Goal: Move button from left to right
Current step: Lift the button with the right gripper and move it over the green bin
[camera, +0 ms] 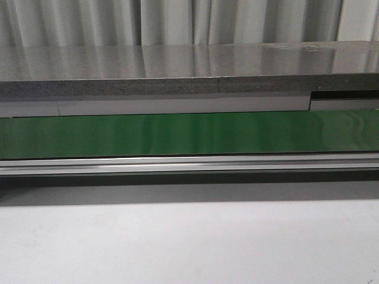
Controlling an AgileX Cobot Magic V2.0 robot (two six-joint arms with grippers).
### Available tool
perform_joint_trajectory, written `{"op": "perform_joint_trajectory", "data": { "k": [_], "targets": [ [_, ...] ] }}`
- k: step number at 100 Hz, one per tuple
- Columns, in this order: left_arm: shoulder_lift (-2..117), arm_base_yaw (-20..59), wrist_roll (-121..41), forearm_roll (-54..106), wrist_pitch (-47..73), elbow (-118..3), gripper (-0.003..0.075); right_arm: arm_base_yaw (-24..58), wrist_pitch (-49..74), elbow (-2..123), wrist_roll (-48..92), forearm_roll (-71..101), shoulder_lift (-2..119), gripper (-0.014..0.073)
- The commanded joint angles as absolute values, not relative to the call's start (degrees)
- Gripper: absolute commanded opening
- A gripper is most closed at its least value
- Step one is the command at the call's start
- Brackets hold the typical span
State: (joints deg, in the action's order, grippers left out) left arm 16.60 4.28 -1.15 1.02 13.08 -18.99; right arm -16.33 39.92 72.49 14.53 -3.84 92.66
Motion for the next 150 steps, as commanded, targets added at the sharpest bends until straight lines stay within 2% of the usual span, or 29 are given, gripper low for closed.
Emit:
{"op": "perform_joint_trajectory", "data": {
  "k": [1,22,44,99,125,150],
  "targets": [
    [16.90,4.89,-1.00,1.10,8.39,-20.60,-0.0020,-17.90,36.24,74.58,16.64,-4.20,91.23,0.0248],
    [16.90,4.89,-1.00,1.10,8.39,-20.60,-0.0020,-21.07,34.68,74.58,17.53,-3.94,95.64,0.0253],
    [16.90,4.89,-1.00,1.10,8.39,-20.60,-0.0020,-23.16,34.00,76.55,19.20,-1.84,101.62,0.0312],
    [16.90,4.89,-1.00,1.10,8.39,-20.60,-0.0020,-23.23,34.65,77.70,21.83,1.93,107.40,0.0317],
    [16.90,4.89,-1.00,1.10,8.39,-20.60,-0.0020,-23.23,34.73,77.70,21.83,1.98,107.45,0.0500],
    [16.90,4.89,-1.00,1.10,8.39,-20.60,-0.0020,-23.23,34.80,77.70,21.56,1.98,107.16,0.0511]
  ]
}}
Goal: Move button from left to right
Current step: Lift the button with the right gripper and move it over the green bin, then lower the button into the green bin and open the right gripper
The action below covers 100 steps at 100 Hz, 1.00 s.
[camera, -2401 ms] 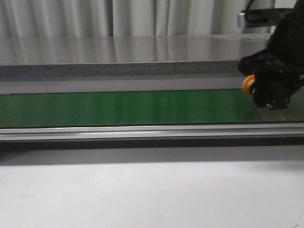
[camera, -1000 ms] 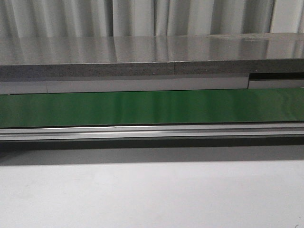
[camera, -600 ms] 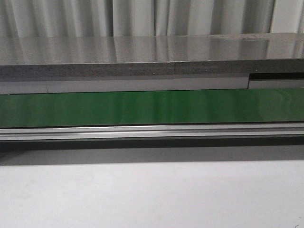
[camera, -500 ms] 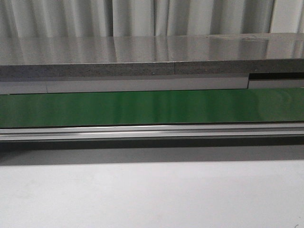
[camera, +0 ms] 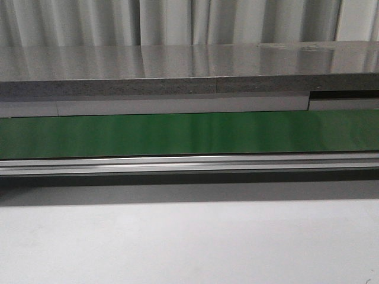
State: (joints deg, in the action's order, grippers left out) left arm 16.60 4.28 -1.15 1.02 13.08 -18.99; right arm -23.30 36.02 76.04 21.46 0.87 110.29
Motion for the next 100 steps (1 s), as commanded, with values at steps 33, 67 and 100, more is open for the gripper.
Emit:
{"op": "perform_joint_trajectory", "data": {
  "k": [33,67,100],
  "targets": [
    [16.90,4.89,-1.00,1.10,8.39,-20.60,-0.0020,-22.12,32.07,77.70,21.42,8.06,101.34,0.0511],
    [16.90,4.89,-1.00,1.10,8.39,-20.60,-0.0020,-13.97,30.70,77.64,21.42,14.25,94.38,0.0511],
    [16.90,4.89,-1.00,1.10,8.39,-20.60,-0.0020,-5.08,22.03,69.31,21.42,17.97,85.73,0.0509]
  ]
}}
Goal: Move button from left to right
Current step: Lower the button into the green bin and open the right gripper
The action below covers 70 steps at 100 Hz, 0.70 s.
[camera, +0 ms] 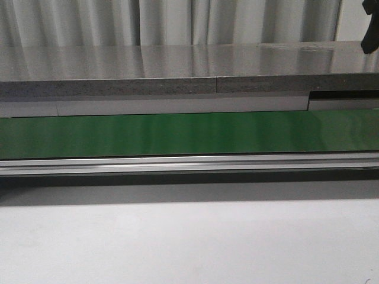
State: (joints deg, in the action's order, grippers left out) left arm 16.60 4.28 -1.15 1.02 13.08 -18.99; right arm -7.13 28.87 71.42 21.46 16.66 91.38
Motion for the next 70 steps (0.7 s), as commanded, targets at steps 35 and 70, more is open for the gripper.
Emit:
{"op": "perform_joint_trajectory", "data": {
  "k": [35,70],
  "targets": [
    [16.90,4.89,-1.00,1.10,8.39,-20.60,-0.0020,0.49,11.65,48.48,21.42,20.52,68.46,0.0509],
    [16.90,4.89,-1.00,1.10,8.39,-20.60,-0.0020,1.03,11.96,35.72,21.42,24.29,46.82,0.0509]
  ]
}}
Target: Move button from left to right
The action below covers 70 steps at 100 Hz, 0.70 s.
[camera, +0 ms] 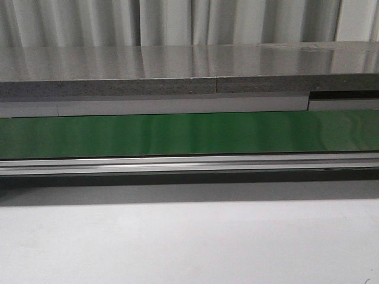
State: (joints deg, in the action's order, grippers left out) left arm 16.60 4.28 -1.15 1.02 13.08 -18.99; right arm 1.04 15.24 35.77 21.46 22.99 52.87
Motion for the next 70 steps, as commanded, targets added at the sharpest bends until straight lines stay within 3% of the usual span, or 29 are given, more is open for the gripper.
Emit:
{"op": "perform_joint_trajectory", "data": {
  "k": [1,28,56,70],
  "targets": [
    [16.90,4.89,-1.00,1.10,8.39,-20.60,-0.0020,1.03,12.05,35.53,21.42,24.29,46.41,0.0509],
    [16.90,4.89,-1.00,1.10,8.39,-20.60,-0.0020,1.03,19.84,34.24,21.42,23.90,31.80,0.0509],
    [16.90,4.89,-1.00,1.10,8.39,-20.60,-0.0020,0.96,25.12,34.24,21.42,23.47,25.67,0.0507],
    [16.90,4.89,-1.00,1.10,8.39,-20.60,-0.0020,0.96,25.05,34.24,21.42,23.39,25.57,0.0426]
  ]
}}
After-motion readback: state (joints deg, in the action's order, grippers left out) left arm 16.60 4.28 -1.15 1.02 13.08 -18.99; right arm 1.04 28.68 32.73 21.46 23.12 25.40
